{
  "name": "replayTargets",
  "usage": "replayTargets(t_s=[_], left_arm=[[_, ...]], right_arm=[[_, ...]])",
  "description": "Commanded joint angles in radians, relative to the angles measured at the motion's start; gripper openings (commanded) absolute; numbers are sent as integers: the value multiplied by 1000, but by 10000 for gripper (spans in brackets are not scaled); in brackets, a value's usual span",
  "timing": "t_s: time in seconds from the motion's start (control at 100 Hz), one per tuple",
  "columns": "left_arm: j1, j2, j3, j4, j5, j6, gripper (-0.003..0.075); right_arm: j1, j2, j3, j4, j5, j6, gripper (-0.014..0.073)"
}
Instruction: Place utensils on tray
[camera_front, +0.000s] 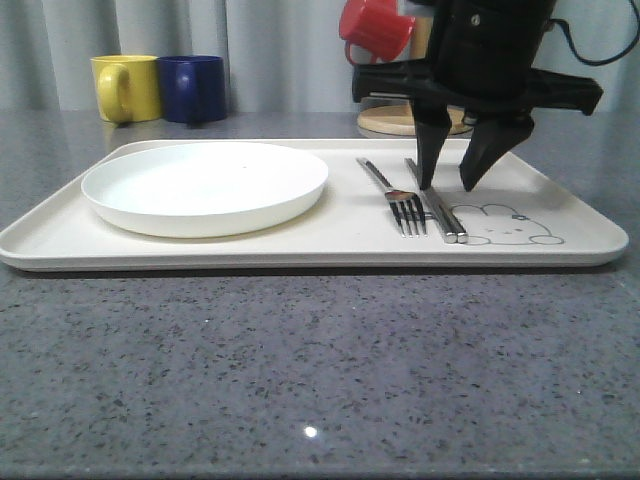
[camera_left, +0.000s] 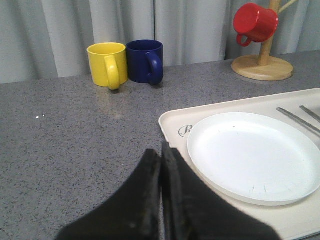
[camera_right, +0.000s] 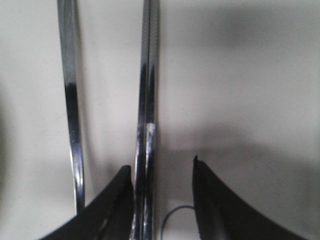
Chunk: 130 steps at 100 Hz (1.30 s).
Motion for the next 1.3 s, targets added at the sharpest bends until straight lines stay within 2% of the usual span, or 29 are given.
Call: replayTargets(t_s=[0.0, 0.13, 0.23, 0.51, 0.84, 1.01, 1.29], left_arm=[[-6, 3, -28, -7, -79, 0, -19], [-6, 3, -28, -7, -79, 0, -19], [-6, 3, -28, -7, -79, 0, -19], [-6, 3, -28, -7, -79, 0, -19], [-6, 3, -28, -7, -79, 0, -19], [-6, 3, -28, -7, -79, 0, -19], [-6, 3, -28, -7, -79, 0, -19]], right_arm=[[-1, -94, -30, -49, -21, -2, 310], [-27, -168, -30, -100, -11, -8, 310], [-76, -221, -30, -106, 10, -63, 310], [-313, -283, -29, -105, 113, -264, 310], [-578, -256, -29, 41, 158, -532, 310], [-632, -199, -29, 59, 158, -585, 310], [-633, -102, -29, 93, 156, -628, 310]])
